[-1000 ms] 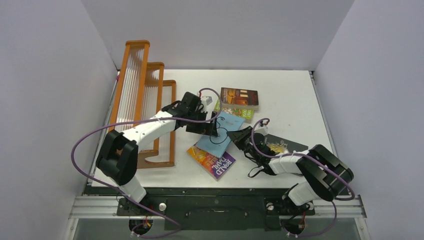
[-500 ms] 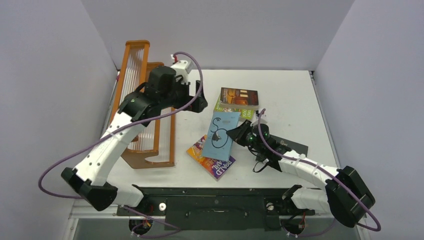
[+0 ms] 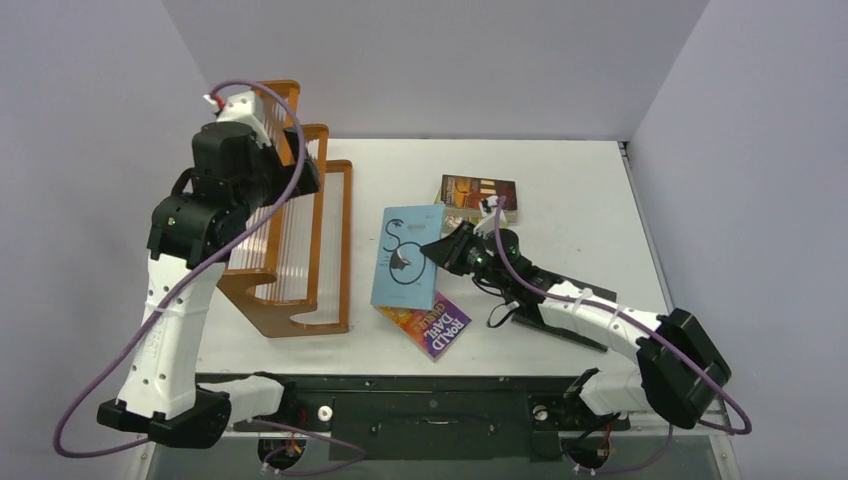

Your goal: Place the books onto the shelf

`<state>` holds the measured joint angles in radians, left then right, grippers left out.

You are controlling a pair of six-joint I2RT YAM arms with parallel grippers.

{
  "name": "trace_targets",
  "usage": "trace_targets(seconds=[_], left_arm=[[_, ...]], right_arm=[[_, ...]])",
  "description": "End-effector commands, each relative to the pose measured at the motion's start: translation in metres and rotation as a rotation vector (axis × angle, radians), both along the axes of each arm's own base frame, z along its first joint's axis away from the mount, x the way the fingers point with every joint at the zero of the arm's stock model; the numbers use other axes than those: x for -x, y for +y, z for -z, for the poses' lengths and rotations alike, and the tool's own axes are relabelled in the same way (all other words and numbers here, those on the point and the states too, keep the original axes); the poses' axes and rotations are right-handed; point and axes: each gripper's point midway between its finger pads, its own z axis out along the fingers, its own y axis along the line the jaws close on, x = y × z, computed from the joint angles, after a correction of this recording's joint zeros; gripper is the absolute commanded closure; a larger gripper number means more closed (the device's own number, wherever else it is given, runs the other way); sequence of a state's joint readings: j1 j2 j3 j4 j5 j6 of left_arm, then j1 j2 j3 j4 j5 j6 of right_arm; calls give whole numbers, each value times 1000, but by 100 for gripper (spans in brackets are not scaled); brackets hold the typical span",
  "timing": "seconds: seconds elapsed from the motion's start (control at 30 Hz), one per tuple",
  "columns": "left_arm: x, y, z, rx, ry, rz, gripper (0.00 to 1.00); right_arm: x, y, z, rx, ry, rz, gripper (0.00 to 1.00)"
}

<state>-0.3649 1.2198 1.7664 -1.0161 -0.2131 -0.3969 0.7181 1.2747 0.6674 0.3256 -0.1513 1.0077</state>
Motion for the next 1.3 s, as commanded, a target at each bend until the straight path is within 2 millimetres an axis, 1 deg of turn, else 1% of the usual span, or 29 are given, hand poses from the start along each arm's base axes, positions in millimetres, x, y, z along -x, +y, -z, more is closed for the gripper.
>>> trace_targets(seconds=[0.0, 0.03, 0.07, 0.1, 0.13, 0.17, 0.2, 0.23, 0.27, 0.3, 0.37, 0.4, 0.43, 0.47, 0.5, 0.53, 0.57, 0.6, 0.63, 0.67, 0.83, 0.9, 0.93, 0.97, 1.0, 1.03, 1.07, 1.1, 1.27], left_arm=[[-6, 49, -26, 45, -35, -172, 4], [-12, 61, -24, 39, -21, -212, 4], [-14, 68, -24, 33, -14, -240, 4], [-22, 81, -18, 29, 10, -280, 4], [-25, 88, -16, 29, 20, -303, 4], [-33, 98, -9, 34, 46, -332, 4], [-36, 119, -7, 46, 50, -390, 4], [-44, 123, -1, 63, 71, -390, 4], [-52, 137, 5, 71, 83, -418, 4], [-57, 140, 7, 75, 85, -407, 4], [-71, 155, 23, 43, 130, -415, 4], [-82, 165, 32, 31, 159, -432, 4], [-87, 167, 37, 22, 181, -417, 4], [-98, 169, 41, 24, 193, -407, 4], [-107, 165, 38, 37, 179, -372, 4], [-117, 162, 46, 50, 191, -351, 4], [-126, 153, 44, 83, 168, -294, 4], [-134, 147, 50, 103, 177, -261, 4], [-140, 136, 47, 133, 163, -195, 4], [-146, 125, 53, 155, 175, -142, 4], [-154, 88, 65, 129, 197, -15, 4], [-154, 68, 68, 116, 199, 34, 4], [-153, 64, 69, 107, 198, 40, 4], [-153, 56, 71, 98, 205, 57, 4], [-152, 54, 72, 92, 206, 60, 4], [-152, 50, 73, 90, 209, 71, 4], [-152, 49, 74, 92, 210, 76, 4], [-152, 49, 75, 94, 211, 74, 4], [-152, 48, 72, 96, 204, 78, 4]], right_arm=[[-15, 45, -80, -203, -165, -55, 100], [-17, 50, -89, -227, -179, -61, 100], [-19, 57, -81, -228, -157, -72, 100], [-20, 62, -89, -252, -168, -85, 100], [-22, 66, -82, -253, -150, -88, 100], [-22, 70, -86, -269, -155, -99, 100], [-23, 73, -82, -267, -147, -103, 100], [-22, 75, -83, -272, -148, -111, 100], [-21, 76, -82, -271, -146, -114, 100], [-20, 76, -80, -266, -144, -117, 100], [-18, 75, -74, -257, -137, -121, 100], [-16, 75, -72, -254, -132, -125, 100], [-15, 76, -71, -253, -130, -134, 100], [-13, 76, -67, -250, -125, -139, 100], [-12, 76, -65, -248, -120, -147, 100], [-11, 76, -62, -247, -117, -149, 100], [-11, 77, -59, -249, -109, -152, 100], [-10, 77, -57, -253, -108, -154, 100], [-9, 78, -55, -255, -100, -158, 100], [-8, 79, -53, -256, -98, -162, 100], [-9, 86, -39, -234, -82, -166, 100], [-11, 88, -33, -239, -67, -154, 100], [-12, 89, -35, -257, -64, -148, 100], [-13, 90, -29, -262, -51, -145, 100], [-14, 92, -33, -294, -48, -139, 100], [-15, 94, -27, -299, -34, -133, 100], [-16, 95, -28, -321, -28, -123, 100], [-17, 97, -23, -320, -17, -117, 100], [-15, 116, -18, -334, 4, -126, 100]])
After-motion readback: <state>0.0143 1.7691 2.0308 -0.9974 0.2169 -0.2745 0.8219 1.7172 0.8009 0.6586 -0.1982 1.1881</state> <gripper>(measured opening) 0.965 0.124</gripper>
